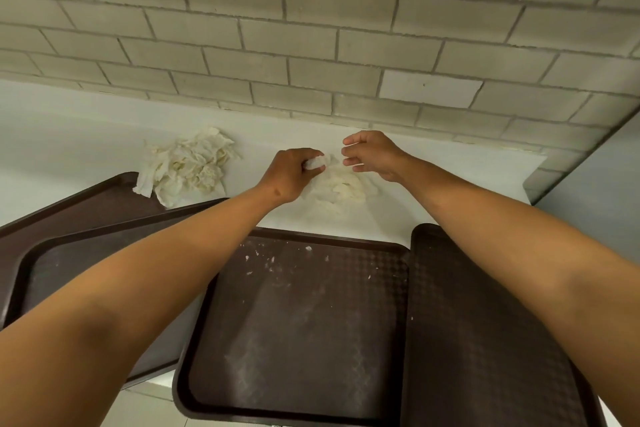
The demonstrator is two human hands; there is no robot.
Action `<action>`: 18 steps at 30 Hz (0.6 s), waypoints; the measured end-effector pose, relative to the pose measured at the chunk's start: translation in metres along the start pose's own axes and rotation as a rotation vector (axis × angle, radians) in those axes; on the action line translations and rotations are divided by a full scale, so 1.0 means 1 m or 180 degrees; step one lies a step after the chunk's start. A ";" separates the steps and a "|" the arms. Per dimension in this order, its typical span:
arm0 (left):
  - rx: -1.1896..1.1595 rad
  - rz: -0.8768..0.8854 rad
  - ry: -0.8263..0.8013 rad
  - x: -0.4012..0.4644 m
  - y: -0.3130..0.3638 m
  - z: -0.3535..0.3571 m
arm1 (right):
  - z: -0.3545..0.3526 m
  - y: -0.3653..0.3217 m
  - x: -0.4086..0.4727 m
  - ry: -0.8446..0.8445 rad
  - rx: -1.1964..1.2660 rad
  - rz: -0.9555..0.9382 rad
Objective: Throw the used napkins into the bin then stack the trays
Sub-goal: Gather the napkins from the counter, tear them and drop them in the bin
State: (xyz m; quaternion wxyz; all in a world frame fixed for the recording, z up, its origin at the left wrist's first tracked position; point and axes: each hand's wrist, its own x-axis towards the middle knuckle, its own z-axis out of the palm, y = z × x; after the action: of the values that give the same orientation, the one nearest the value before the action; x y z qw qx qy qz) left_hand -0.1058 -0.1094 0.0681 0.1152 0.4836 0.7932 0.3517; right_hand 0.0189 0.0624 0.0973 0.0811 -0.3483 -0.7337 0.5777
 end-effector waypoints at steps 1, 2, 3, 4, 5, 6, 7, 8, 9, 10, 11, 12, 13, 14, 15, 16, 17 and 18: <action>0.0069 0.0007 0.0012 -0.001 -0.003 -0.005 | 0.000 0.003 0.003 0.0105 -0.0245 -0.0035; 0.0157 0.0016 0.0025 -0.002 -0.005 -0.010 | 0.001 0.007 0.005 0.0184 -0.0512 -0.0098; 0.0240 0.0006 0.0034 -0.003 -0.009 -0.015 | 0.003 0.013 0.007 0.0221 -0.0794 -0.0200; 0.0301 -0.0012 0.0030 -0.004 -0.012 -0.019 | 0.006 0.021 0.009 0.0215 -0.1108 -0.0328; 0.0345 -0.0035 0.0020 -0.005 -0.016 -0.021 | 0.010 0.030 0.010 0.0155 -0.1454 -0.0451; 0.0376 -0.0062 0.0012 -0.007 -0.020 -0.023 | 0.016 0.040 0.010 0.0031 -0.1787 -0.0549; 0.0379 -0.0118 0.0009 -0.010 -0.023 -0.024 | 0.023 0.051 0.009 -0.0135 -0.2072 -0.0603; 0.0340 -0.0196 0.0007 -0.013 -0.026 -0.024 | 0.030 0.061 0.007 -0.0311 -0.2291 -0.0616; 0.0263 -0.0282 0.0006 -0.016 -0.029 -0.023 | 0.036 0.071 0.005 -0.0478 -0.2477 -0.0577; 0.0181 -0.0346 0.0006 -0.020 -0.031 -0.022 | 0.042 0.081 0.004 -0.0605 -0.2656 -0.0527; 0.0132 -0.0390 0.0006 -0.023 -0.033 -0.020 | 0.048 0.091 0.002 -0.0671 -0.2827 -0.0469; 0.0132 -0.0407 0.0006 -0.026 -0.035 -0.019 | 0.052 0.100 0.002 -0.0649 -0.2954 -0.0423; 0.0168 -0.0410 0.0010 -0.029 -0.038 -0.018 | 0.055 0.106 0.000 -0.0548 -0.3030 -0.0405; 0.0206 -0.0395 0.0019 -0.031 -0.039 -0.016 | 0.057 0.111 -0.001 -0.0428 -0.3058 -0.0407; 0.0235 -0.0391 0.0036 -0.033 -0.041 -0.015 | 0.058 0.114 -0.004 -0.0340 -0.3050 -0.0411; 0.0249 -0.0398 0.0057 -0.035 -0.041 -0.015 | 0.059 0.116 -0.006 -0.0308 -0.3021 -0.0413; 0.0232 -0.0429 0.0072 -0.036 -0.042 -0.014 | 0.058 0.117 -0.009 -0.0316 -0.2982 -0.0409; 0.0176 -0.0450 0.0066 -0.037 -0.042 -0.013 | 0.057 0.118 -0.011 -0.0348 -0.2936 -0.0401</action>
State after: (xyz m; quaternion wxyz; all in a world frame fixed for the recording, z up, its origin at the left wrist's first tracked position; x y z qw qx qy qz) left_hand -0.1230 -0.1585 0.0432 0.1181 0.4257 0.8359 0.3257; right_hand 0.0468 0.0212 -0.0239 -0.0860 -0.2718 -0.9368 0.2028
